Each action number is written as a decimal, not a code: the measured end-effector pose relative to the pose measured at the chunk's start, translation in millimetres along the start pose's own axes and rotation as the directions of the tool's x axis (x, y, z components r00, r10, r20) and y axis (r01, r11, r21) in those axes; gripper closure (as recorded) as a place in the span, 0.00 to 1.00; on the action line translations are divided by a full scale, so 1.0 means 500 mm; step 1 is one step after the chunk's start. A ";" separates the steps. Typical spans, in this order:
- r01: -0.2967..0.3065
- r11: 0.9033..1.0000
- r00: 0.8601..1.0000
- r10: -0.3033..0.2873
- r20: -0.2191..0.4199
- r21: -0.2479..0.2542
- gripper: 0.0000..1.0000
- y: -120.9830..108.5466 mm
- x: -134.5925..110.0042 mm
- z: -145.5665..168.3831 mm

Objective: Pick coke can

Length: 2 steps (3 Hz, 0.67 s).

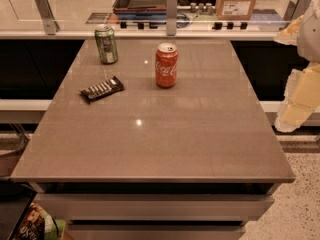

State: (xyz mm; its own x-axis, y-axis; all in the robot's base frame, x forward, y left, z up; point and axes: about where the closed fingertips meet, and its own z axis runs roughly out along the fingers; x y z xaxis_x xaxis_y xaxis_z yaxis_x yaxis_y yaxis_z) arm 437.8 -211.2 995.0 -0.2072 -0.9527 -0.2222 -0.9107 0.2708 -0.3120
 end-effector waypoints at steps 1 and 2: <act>0.000 1.000 1.000 0.000 0.000 0.000 0.00 0.000 0.000 0.000; -0.002 1.000 1.000 0.001 0.017 0.014 0.00 -0.006 -0.007 -0.002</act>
Offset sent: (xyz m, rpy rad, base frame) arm 0.0086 0.0039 0.0014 0.0319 -0.0247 0.0013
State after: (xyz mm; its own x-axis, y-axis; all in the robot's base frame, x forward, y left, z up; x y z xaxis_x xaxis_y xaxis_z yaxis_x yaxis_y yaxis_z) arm 441.1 -208.7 997.7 -0.2023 -0.9498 -0.2385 -0.9053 0.2743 -0.3244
